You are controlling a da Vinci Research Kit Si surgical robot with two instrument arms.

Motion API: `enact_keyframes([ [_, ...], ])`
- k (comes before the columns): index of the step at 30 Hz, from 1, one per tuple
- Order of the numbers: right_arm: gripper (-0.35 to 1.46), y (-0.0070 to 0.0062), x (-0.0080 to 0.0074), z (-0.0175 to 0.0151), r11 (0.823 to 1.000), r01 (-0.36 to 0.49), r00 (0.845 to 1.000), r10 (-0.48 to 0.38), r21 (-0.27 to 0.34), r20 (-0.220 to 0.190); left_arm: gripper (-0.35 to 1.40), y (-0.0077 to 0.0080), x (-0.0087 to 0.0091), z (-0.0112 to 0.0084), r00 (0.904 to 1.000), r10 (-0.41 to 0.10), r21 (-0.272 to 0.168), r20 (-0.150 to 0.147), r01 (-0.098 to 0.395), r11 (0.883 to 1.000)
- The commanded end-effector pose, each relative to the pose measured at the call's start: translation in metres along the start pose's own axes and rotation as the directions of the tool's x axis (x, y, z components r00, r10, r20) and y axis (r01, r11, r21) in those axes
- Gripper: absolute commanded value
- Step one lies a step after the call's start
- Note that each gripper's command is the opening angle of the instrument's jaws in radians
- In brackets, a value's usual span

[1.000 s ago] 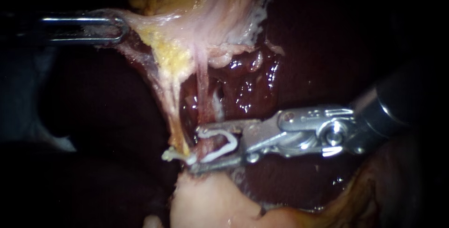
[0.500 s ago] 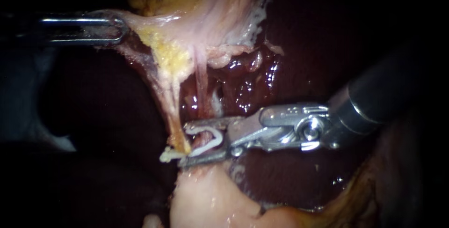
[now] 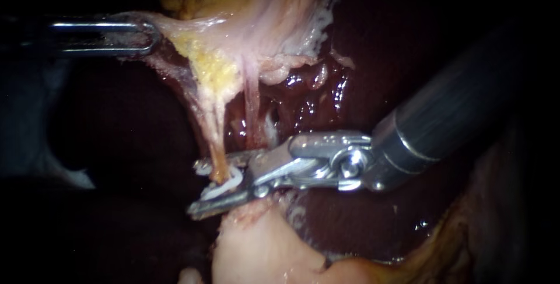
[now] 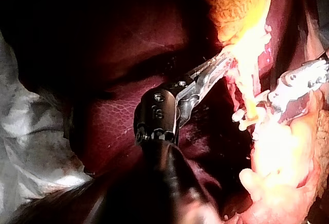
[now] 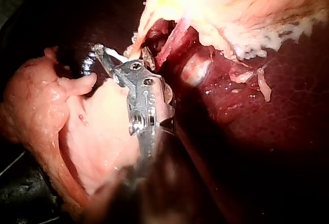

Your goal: Clipping second clip left tube

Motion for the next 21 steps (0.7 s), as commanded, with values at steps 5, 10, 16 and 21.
enact_keyframes([
  [5, 0.48, -0.0013, 0.0002, 0.0004, 0.999, 0.007, 1.000, -0.006, 0.046, -0.023, -0.35, 0.0000, 0.0000, 0.0000, 1.0000, 0.000, 0.001, 0.000, 0.000, 1.000],
  [10, 0.48, -0.0036, 0.0008, 0.0009, 0.994, 0.019, 0.999, -0.013, 0.108, -0.051, -0.35, 0.0000, 0.0000, 0.0000, 1.0000, 0.000, 0.000, 0.000, 0.000, 1.000],
  [16, 0.45, -0.0060, 0.0021, 0.0014, 0.987, 0.028, 0.997, -0.015, 0.158, -0.081, -0.35, 0.0000, 0.0000, 0.0000, 1.0000, 0.000, 0.000, 0.000, 0.000, 1.000],
  [21, 0.42, -0.0069, 0.0027, 0.0018, 0.986, 0.028, 0.996, -0.014, 0.163, -0.084, -0.35, -0.0001, 0.0000, 0.0000, 1.0000, 0.000, 0.000, 0.000, 0.000, 1.000],
])
